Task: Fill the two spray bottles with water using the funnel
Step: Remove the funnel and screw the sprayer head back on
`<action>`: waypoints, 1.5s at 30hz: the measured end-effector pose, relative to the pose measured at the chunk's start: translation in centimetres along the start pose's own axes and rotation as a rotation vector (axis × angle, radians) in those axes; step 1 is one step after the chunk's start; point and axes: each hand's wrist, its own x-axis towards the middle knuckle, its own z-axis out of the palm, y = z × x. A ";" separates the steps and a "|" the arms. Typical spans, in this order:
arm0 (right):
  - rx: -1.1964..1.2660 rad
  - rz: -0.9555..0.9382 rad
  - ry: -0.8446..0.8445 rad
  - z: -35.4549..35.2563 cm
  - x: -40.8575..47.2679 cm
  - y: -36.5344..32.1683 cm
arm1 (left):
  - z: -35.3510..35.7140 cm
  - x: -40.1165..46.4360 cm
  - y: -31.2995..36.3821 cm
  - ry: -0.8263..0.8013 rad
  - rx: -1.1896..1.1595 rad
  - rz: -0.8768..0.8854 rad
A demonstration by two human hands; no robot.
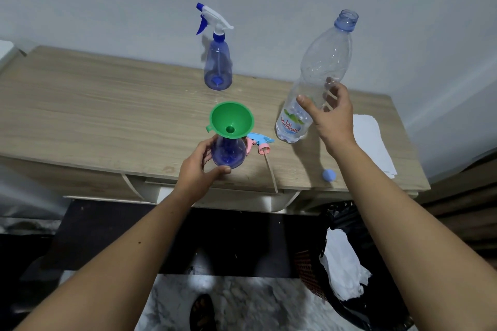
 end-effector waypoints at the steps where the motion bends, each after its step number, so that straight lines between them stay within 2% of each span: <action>1: -0.013 -0.004 0.017 -0.1 -0.3 0.0 | 0.0 0.0 0.1 -0.001 0.003 0.002; 8: -0.012 -0.074 0.219 0.1 -4.7 -1.0 | -0.1 -0.3 0.5 0.003 0.018 0.004; 15: -0.269 -0.630 -0.228 3.2 -8.8 -2.2 | 0.1 -0.2 0.4 0.018 0.033 0.028; 21: -0.359 -0.772 -0.292 5.5 -8.7 -2.5 | 0.2 -0.4 0.4 0.030 0.030 0.057; 27: -0.387 -0.758 -0.321 6.2 -7.9 -2.5 | 0.3 -0.4 0.6 0.038 0.035 0.062; 34: -0.302 -0.700 -0.267 5.7 -6.5 -3.5 | 0.3 -0.6 1.0 0.032 0.016 0.059; 39: -0.175 -0.536 -0.178 6.0 -4.9 -3.8 | 0.2 -0.4 0.8 0.033 0.021 0.035; 45: -0.153 -0.298 -0.012 8.6 -3.2 -1.8 | 0.3 -0.1 0.5 0.028 0.025 0.022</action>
